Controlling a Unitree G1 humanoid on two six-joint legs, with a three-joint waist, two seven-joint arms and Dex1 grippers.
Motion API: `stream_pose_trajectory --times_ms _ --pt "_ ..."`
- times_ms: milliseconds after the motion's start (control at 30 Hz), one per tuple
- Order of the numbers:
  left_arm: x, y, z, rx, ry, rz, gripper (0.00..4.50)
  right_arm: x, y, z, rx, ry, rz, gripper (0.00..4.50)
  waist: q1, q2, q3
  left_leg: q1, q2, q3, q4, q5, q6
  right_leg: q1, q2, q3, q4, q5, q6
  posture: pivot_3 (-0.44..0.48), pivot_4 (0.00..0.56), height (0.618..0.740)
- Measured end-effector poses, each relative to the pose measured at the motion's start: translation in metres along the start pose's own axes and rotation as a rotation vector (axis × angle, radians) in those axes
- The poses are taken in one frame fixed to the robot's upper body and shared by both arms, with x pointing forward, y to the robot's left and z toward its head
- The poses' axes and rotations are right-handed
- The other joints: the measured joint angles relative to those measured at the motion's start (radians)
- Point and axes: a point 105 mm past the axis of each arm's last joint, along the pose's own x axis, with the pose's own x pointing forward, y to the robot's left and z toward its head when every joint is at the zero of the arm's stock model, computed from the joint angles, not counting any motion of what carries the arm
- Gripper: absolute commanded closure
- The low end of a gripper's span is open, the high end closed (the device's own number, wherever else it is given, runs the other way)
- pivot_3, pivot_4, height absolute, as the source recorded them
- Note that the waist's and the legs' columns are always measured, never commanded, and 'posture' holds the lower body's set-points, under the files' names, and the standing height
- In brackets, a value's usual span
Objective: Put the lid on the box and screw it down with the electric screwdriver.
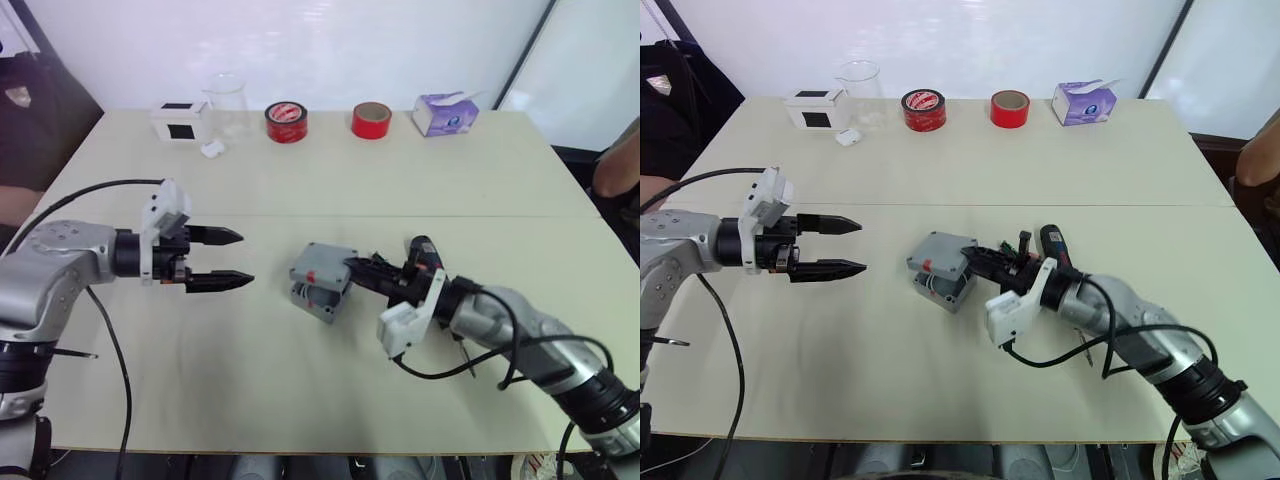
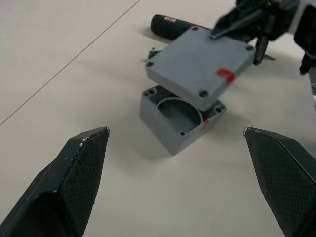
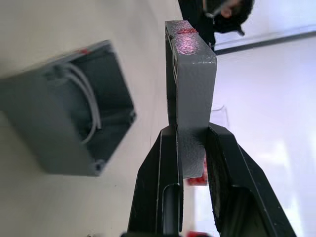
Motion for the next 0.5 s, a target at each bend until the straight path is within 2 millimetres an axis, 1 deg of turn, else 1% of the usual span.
stream_pose_trajectory --times_ms 67,233,400,500 --pt "0.000 0.001 -0.001 0.005 0.007 0.005 0.02 0.000 0.007 0.003 -0.040 0.011 -0.015 4.35 -0.001 0.000 0.000 0.000 0.000 0.000 0.000 0.000 0.000 0.000 0.000 0.000 0.001 0.000 0.000 0.000 0.150 0.739" --pt "-0.002 -0.001 -0.004 0.017 0.048 -0.017 0.02 0.002 0.020 0.004 -0.067 0.060 -0.038 4.35 -0.001 -0.001 0.000 0.000 0.000 0.000 0.000 0.000 0.000 0.000 0.001 0.000 0.001 0.000 0.000 0.000 0.150 0.739" --pt "-0.009 -0.001 -0.006 0.043 0.082 -0.029 0.02 0.004 0.025 0.002 -0.096 0.090 -0.046 4.35 -0.001 -0.001 0.000 0.001 0.000 0.000 0.000 0.000 0.000 0.000 0.001 0.000 0.001 0.000 0.000 0.000 0.150 0.739" --pt "-0.009 -0.001 -0.008 0.045 0.093 -0.036 0.02 0.004 0.027 0.000 -0.107 0.096 -0.040 4.35 -0.001 -0.001 0.000 0.001 0.000 0.000 0.000 0.000 0.000 0.000 0.001 0.000 0.001 0.000 0.000 0.000 0.150 0.739"
